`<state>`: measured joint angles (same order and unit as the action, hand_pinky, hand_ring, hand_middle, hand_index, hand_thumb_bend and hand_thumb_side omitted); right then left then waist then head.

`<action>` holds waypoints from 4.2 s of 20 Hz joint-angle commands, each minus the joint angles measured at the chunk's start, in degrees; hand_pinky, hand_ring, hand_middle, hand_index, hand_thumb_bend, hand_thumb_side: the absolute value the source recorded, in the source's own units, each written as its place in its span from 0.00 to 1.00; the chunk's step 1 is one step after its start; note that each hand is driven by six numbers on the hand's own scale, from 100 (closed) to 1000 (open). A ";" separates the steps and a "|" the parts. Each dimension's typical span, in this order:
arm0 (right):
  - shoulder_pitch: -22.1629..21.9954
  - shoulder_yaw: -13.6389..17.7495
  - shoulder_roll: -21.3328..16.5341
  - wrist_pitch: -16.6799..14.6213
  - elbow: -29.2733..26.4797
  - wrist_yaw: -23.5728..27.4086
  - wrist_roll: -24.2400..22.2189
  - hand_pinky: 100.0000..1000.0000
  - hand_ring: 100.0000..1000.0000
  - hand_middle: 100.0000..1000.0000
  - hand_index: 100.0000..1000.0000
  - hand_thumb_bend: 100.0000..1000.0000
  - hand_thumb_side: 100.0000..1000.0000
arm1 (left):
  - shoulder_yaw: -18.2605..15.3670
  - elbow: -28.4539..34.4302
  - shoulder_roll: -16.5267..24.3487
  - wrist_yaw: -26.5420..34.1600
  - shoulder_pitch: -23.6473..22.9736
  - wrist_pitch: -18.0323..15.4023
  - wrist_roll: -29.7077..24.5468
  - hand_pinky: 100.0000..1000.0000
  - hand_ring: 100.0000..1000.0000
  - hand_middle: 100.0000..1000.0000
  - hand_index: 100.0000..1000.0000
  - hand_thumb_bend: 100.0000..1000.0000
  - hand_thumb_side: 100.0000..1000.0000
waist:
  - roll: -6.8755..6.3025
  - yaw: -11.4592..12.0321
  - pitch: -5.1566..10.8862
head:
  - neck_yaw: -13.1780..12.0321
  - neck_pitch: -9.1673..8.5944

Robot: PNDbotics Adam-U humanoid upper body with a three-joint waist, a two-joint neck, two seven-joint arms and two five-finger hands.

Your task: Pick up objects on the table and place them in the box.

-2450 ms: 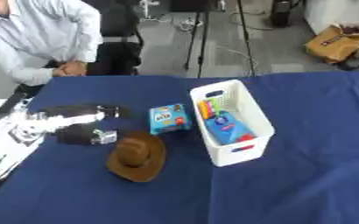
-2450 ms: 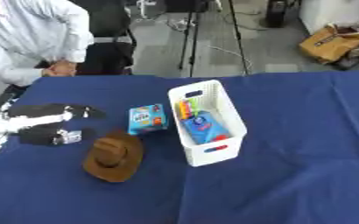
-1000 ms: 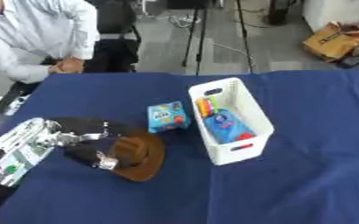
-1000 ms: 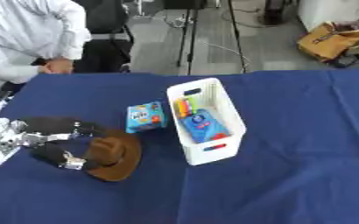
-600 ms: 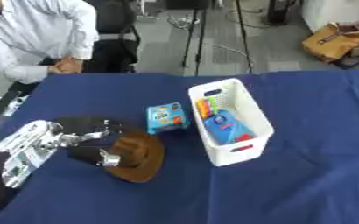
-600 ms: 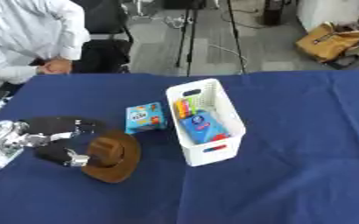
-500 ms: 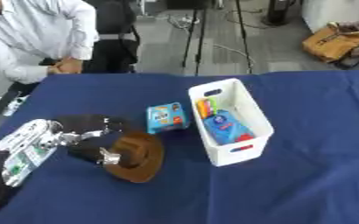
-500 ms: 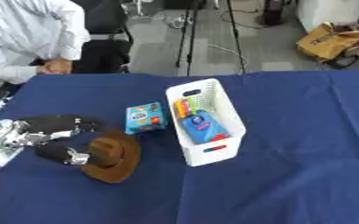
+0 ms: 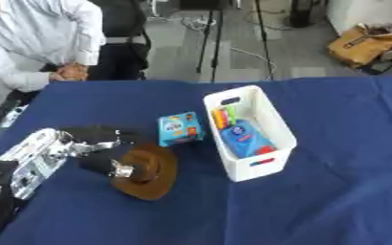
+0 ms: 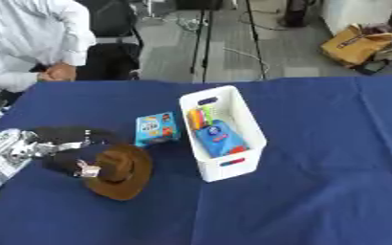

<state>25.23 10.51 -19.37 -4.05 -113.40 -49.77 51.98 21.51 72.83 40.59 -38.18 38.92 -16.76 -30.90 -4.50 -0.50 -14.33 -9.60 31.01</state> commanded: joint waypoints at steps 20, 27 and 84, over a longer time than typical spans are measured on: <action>1.12 0.56 -0.04 -0.22 -1.19 1.57 -0.01 0.73 0.70 0.64 0.62 0.00 0.60 | -1.11 -3.38 -0.81 -2.12 2.58 -0.58 -1.19 1.00 1.00 1.00 1.00 0.57 1.00 | 0.16 -0.32 0.62 | -0.41 -0.63; 1.14 0.60 0.01 -0.01 -1.19 1.86 -0.01 0.73 0.69 0.63 0.61 0.00 0.59 | -1.04 -4.39 -1.41 -2.44 2.79 -0.33 -0.04 1.00 1.00 1.00 1.00 0.54 1.00 | 0.30 -0.41 0.41 | -0.43 -0.83; 1.85 2.02 0.59 -0.84 -1.19 4.72 -0.01 0.72 0.68 0.59 0.54 0.00 0.57 | -0.14 -6.10 -3.78 0.06 4.73 0.43 -5.14 0.52 0.71 0.93 1.00 0.31 0.59 | 0.25 -0.73 0.29 | -0.76 -0.75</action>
<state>26.23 12.03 -18.35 -4.99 -113.40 -45.66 51.94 21.72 66.13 35.74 -38.56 42.53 -16.49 -36.29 -4.37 -1.21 -15.00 -10.32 30.50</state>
